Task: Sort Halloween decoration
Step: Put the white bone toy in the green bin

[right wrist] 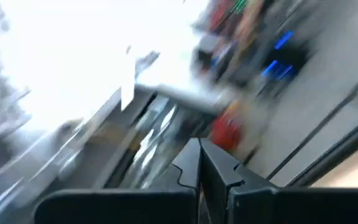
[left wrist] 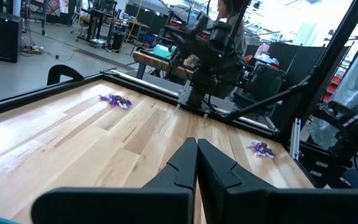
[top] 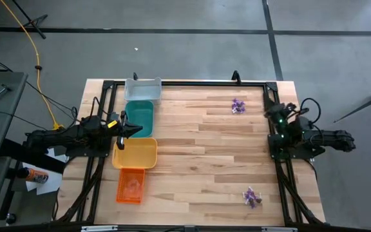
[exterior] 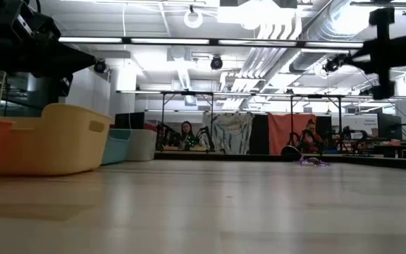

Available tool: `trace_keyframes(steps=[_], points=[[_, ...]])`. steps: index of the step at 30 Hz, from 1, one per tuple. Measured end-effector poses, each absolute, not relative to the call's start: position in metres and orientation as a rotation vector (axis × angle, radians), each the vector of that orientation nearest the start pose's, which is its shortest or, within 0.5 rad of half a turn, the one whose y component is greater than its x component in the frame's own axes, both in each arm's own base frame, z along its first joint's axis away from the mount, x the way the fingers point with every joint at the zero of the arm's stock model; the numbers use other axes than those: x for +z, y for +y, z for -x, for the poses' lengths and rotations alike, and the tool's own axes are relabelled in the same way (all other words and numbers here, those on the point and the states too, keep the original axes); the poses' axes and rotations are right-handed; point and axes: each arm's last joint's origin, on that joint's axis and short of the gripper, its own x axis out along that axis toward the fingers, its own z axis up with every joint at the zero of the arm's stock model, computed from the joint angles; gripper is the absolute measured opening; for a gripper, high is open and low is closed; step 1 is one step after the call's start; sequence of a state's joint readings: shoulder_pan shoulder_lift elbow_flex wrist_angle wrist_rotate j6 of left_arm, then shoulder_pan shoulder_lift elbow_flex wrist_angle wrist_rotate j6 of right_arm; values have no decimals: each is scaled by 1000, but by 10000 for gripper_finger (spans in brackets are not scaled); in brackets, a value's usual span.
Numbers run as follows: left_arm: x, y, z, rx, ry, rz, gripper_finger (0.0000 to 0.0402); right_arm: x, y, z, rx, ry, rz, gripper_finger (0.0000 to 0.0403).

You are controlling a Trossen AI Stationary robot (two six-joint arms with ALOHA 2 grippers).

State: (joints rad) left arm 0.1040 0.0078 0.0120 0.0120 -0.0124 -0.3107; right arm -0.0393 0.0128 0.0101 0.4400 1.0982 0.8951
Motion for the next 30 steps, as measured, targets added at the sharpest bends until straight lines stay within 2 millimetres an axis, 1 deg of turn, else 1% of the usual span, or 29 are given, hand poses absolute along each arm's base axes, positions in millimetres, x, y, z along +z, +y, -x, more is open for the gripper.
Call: trace_keyframes(steps=[2, 4, 7, 10, 13, 17, 20, 23, 26, 30], points=[[168, 11, -97, 113, -34, 310, 1, 200, -30, -71, -961, -917, -1018, 0], [168, 10, -97, 113, -34, 310, 1, 199, -30, -72, -962, -907, -1002, 0], [168, 10, -97, 113, -34, 310, 1, 199, -31, -78, -842, -827, -967, 0], [168, 11, -97, 113, -34, 310, 1, 202, -34, -90, -776, -671, -939, 0], [168, 11, -97, 113, -34, 310, 1, 210, -41, -108, -766, -449, -954, 0], [168, 10, -97, 113, -34, 310, 1, 225, -55, -139, -771, -51, -965, 0], [168, 10, -97, 113, -35, 310, 1, 228, -71, -157, -861, 293, -929, 1], [168, 10, -97, 113, -34, 310, 1, 228, -90, -167, -975, 579, -897, 1], [168, 10, -97, 113, -34, 310, 1, 219, -110, -174, -1011, 796, -907, 1], [168, 11, -97, 113, -34, 310, 1, 198, -135, -180, -962, 927, -1010, 1]])
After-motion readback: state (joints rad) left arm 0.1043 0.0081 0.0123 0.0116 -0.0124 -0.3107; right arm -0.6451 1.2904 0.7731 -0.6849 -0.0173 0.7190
